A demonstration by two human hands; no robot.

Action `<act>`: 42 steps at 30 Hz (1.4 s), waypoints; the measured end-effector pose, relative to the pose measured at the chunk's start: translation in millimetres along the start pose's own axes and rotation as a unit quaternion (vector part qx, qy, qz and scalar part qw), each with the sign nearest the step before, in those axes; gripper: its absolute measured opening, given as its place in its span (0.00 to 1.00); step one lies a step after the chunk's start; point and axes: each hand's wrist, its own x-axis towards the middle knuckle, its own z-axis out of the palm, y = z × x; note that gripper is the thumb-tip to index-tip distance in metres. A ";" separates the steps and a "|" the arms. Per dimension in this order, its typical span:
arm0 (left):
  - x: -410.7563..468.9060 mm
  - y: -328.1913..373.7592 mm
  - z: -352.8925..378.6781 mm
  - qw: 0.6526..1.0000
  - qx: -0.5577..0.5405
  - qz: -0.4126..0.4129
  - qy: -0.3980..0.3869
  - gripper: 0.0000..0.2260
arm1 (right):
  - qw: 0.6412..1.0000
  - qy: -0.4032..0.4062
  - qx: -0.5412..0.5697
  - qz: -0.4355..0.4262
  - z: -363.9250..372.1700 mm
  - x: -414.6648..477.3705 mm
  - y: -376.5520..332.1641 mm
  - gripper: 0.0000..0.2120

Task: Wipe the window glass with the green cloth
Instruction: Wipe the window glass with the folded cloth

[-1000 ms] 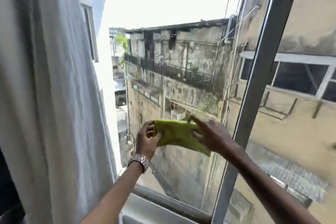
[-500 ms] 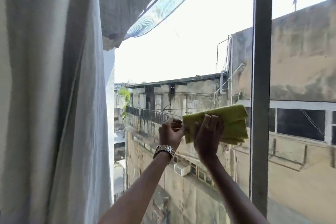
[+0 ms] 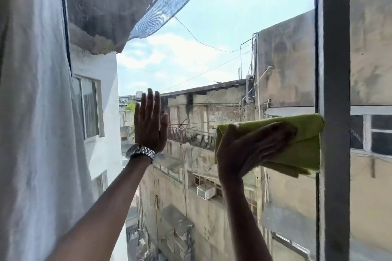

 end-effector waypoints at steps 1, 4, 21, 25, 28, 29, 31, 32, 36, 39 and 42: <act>0.0 -0.9 1.0 1.000 0.000 -0.007 0.009 0.29 | 0.999 -0.002 -0.033 0.000 2.8 0.3 0.3 0.43; -4.7 -0.7 3.3 0.998 0.009 -0.053 0.032 0.28 | 0.991 0.003 -0.126 -0.035 8.4 3.7 -2.7 0.43; -7.8 -16.4 5.9 0.999 0.001 -0.024 0.039 0.27 | 0.825 -0.151 -0.168 -0.517 4.5 -39.8 39.1 0.45; -7.1 -12.8 0.2 1.000 0.003 -0.025 0.015 0.28 | 0.808 -0.112 -0.204 -0.542 -27.7 17.2 73.8 0.46; -8.2 -25.7 -5.9 1.000 0.020 0.008 -0.021 0.29 | 0.840 -0.076 -0.226 -0.488 -22.9 58.0 51.0 0.46; -8.6 -31.2 -7.4 0.999 0.023 0.025 -0.030 0.29 | 0.854 -0.067 -0.228 -0.464 -15.7 64.6 35.6 0.47; -8.9 -37.5 -8.0 0.998 0.026 0.046 -0.033 0.29 | 0.881 -0.053 -0.219 -0.415 4.2 66.7 1.4 0.47; -8.8 -38.6 -6.7 0.998 0.024 0.049 -0.026 0.29 | 0.895 -0.047 -0.210 -0.392 14.7 63.0 -16.2 0.47; -12.3 -42.1 1.8 0.998 -0.010 0.061 0.017 0.27 | 0.923 -0.036 -0.168 -0.344 50.8 24.7 -64.6 0.47; -13.1 -49.1 4.2 0.996 -0.030 0.082 0.031 0.26 | 0.909 -0.066 -0.151 -0.383 62.1 -17.5 -65.9 0.46; -14.4 -49.4 3.5 0.995 -0.025 0.089 0.043 0.26 | 0.870 -0.118 -0.155 -0.453 49.1 -65.2 -26.1 0.44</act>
